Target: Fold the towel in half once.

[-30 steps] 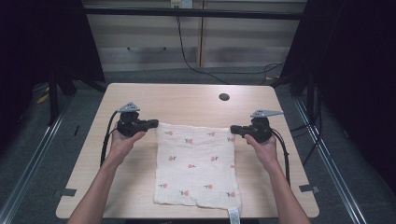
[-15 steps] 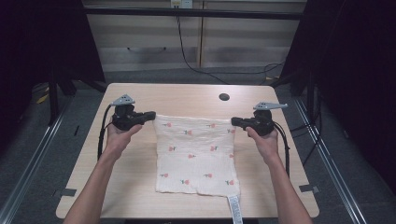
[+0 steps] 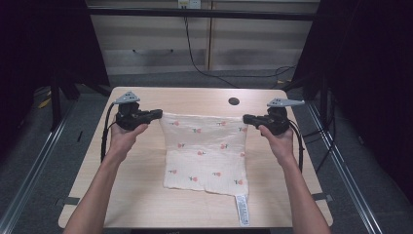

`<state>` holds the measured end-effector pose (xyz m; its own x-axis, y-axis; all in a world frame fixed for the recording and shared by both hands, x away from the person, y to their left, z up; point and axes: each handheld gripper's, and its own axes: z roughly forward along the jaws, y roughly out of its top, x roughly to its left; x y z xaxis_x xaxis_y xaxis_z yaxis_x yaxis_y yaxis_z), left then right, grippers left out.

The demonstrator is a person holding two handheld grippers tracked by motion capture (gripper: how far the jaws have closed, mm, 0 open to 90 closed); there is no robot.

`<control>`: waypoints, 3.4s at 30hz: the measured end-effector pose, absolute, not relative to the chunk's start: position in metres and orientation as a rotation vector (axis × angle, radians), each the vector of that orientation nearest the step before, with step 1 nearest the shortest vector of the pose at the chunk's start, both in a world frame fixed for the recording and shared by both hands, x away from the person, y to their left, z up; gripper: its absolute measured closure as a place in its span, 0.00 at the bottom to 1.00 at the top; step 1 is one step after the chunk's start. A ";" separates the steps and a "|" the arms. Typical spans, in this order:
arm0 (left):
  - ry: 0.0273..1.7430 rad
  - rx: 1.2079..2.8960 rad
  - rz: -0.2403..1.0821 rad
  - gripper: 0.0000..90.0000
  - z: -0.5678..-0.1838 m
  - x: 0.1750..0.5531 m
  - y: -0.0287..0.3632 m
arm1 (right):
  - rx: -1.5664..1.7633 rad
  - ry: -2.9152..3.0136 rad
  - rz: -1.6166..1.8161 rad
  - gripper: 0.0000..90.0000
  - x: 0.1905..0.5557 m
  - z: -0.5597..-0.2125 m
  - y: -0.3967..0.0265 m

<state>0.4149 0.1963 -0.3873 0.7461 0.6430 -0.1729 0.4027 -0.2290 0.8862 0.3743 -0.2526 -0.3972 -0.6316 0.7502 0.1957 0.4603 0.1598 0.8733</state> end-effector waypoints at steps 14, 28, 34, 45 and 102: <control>0.779 1.855 0.266 0.98 -0.393 0.410 0.197 | 1.137 2.172 1.488 0.97 0.370 -0.396 -0.255; 0.743 1.841 0.223 0.98 -0.423 0.384 0.205 | 1.129 2.232 1.483 0.97 0.340 -0.423 -0.259; 0.722 1.861 0.219 0.98 -0.429 0.369 0.207 | 1.129 2.279 1.464 0.97 0.327 -0.436 -0.259; 0.690 1.920 0.224 0.98 -0.434 0.345 0.208 | 1.103 2.315 1.441 0.96 0.295 -0.440 -0.258; 0.736 2.112 0.077 0.74 -0.490 0.372 0.162 | 1.175 2.455 1.215 0.87 0.295 -0.489 -0.234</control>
